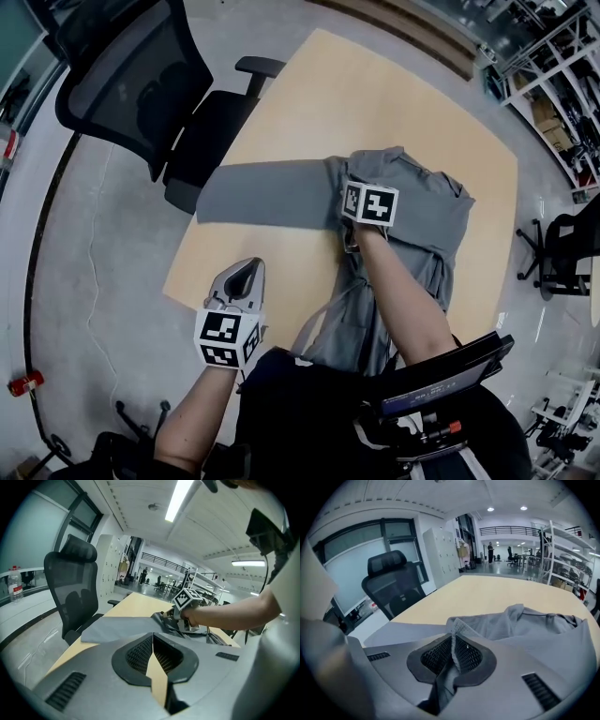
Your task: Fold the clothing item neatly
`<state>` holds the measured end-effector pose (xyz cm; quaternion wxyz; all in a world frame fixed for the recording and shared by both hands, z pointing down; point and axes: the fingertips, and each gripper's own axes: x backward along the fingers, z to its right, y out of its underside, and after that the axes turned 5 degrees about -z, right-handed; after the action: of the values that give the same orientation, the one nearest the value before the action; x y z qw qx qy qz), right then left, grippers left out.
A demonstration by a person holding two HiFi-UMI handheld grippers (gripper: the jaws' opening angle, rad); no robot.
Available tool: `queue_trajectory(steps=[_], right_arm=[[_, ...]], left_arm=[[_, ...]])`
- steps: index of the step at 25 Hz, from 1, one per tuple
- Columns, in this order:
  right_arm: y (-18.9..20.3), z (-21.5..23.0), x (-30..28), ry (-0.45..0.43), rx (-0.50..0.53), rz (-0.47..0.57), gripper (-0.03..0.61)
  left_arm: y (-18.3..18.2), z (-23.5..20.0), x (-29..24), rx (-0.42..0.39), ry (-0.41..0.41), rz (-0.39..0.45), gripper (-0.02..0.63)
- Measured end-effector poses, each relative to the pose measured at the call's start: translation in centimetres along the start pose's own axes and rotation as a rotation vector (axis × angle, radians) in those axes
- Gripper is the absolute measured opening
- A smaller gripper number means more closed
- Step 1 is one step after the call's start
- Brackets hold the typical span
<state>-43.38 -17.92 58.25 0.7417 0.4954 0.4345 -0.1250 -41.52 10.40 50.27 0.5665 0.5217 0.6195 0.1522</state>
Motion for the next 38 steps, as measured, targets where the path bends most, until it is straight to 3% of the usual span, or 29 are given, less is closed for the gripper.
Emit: queue_trajectory(steps=[3,7,12,17,21,27,31,38], right_arm=[[0.8,-0.9,-1.1,-0.038,0.068,-0.022,0.032],[-0.5,-1.5,0.9,-0.125,0.094,0.046,0.103],[-1.1,-2.3,4.9,-0.218,0.167,0.087,0.114],[-0.2,-8.5,8.5,-0.377,0.340,0.098,0.114],[0.7,-15.1,9.0,-0.432,0.532,0.115,0.114],[4.3,-25.3,7.0,-0.427,0.841,0.086,0.114],[6.9,-31.1,3.4,-0.399,1.012,0.028,0.114],[9.6,-34.3,-1.6,-0.352,1.168,-0.103,0.114]], left_arm=[[0.0,-0.2,0.5,0.005,-0.030,-0.002,0.000],[-0.4,-0.3,0.5,0.022,-0.075,0.007,0.000],[-1.9,0.6,0.6,0.060,-0.109,0.038,0.000],[-2.9,-1.4,3.9,0.114,-0.198,0.073,0.000],[-3.2,-5.3,6.1,0.134,-0.259,0.102,0.000],[-2.0,-12.2,8.1,0.192,-0.257,0.127,0.000],[-1.4,-17.1,8.6,0.186,-0.212,0.102,0.000],[0.0,-20.5,9.3,0.220,-0.145,0.081,0.000]])
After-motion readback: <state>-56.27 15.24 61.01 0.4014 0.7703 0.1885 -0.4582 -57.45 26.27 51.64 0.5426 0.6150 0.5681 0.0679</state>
